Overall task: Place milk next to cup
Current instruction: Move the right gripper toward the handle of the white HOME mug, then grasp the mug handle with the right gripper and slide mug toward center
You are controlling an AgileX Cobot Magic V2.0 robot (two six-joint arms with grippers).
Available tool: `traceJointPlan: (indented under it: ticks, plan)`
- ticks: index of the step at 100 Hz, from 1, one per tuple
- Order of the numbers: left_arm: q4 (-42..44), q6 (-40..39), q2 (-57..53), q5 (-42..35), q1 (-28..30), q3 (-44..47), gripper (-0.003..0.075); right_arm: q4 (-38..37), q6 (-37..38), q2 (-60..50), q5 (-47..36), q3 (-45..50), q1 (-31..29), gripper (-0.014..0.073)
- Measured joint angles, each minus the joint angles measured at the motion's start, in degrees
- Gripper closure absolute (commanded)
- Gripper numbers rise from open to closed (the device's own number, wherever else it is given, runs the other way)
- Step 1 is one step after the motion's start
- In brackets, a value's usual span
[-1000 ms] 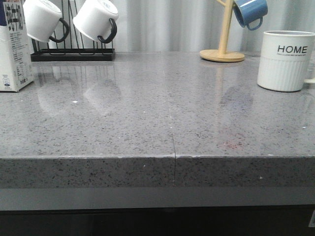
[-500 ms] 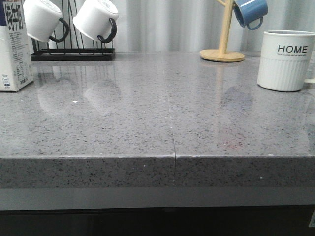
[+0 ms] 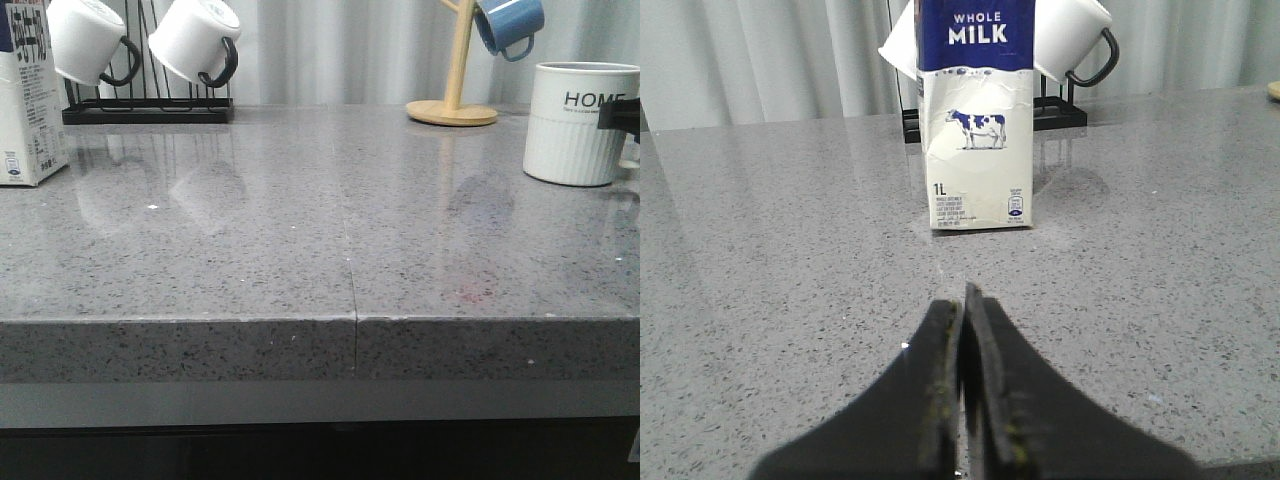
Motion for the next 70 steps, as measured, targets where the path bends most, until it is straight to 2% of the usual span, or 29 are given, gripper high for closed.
traceJointPlan:
  ticks: [8,17,39,70]
  plan:
    - [0.0,0.0,0.0,0.0,0.0,0.0,0.0741,0.0,0.0,0.5,-0.1,-0.3,0.0,0.0624]
    - [0.0,0.0,0.0,0.0,0.0,0.0,0.0741,0.1,0.0,0.4,-0.1,-0.3,0.0,0.0662]
    - [0.0,0.0,0.0,0.0,0.0,0.0,0.0741,0.4,0.0,-0.4,0.1,-0.3,2.4,0.0662]
    - [0.0,0.0,0.0,0.0,0.0,0.0,0.0741,0.4,0.0,-3.0,1.3,-0.3,13.5,0.0659]
